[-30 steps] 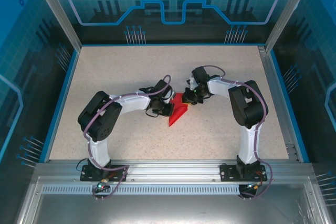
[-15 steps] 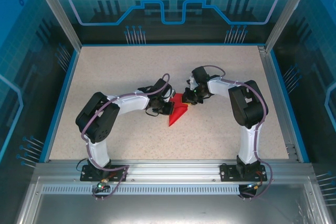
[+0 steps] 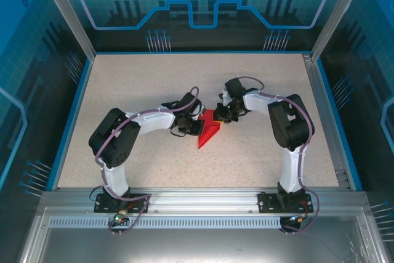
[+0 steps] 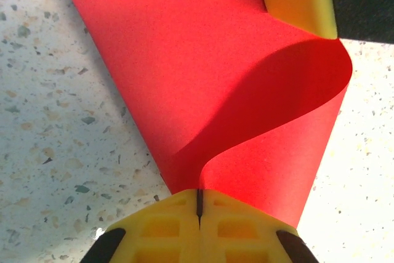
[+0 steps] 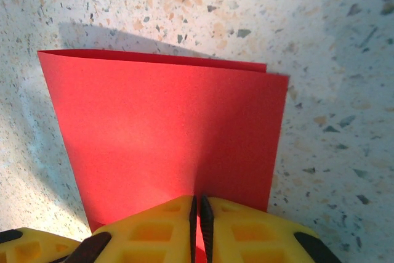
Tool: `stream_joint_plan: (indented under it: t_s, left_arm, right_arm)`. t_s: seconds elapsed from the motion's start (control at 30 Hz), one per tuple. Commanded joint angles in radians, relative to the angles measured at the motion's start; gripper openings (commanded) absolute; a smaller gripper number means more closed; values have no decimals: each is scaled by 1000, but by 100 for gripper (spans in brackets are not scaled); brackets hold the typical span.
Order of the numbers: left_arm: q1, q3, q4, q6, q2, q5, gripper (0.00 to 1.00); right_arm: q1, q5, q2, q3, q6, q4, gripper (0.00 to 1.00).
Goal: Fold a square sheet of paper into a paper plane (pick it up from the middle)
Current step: Third fold the triangle at the center of the table.
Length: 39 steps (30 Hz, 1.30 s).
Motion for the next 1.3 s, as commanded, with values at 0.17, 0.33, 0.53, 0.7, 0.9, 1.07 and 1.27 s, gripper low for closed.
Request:
stream_joint_plan:
  t_s: [0.17,0.33,0.53,0.7,0.9,1.07,1.27]
  left_arm:
    - [6,-9,22,-14,18,-2,2]
    - [6,-22,62,-5,8,2,2]
    - [6,-14,27,-6,35,-8,1]
    - [6,-30,21,-20,21,-6,2]
    - [6,-23,14,-26,9,-7,2]
    - [6,-16,4,-15,8,-21,2]
    - [6,-21,7,-21,29,-7,2]
  right_arm:
    - [13,72,35,-24,-4,-80,15]
    - [13,77,31,-36,-1,-76,15]
    - [14,76,29,-41,1,-74,15]
    - [13,78,30,-36,1,-78,15]
    - [13,76,32,-33,3,-79,16]
    - [13,78,29,-34,1,-81,16]
    - [13,72,27,-35,4,-79,16]
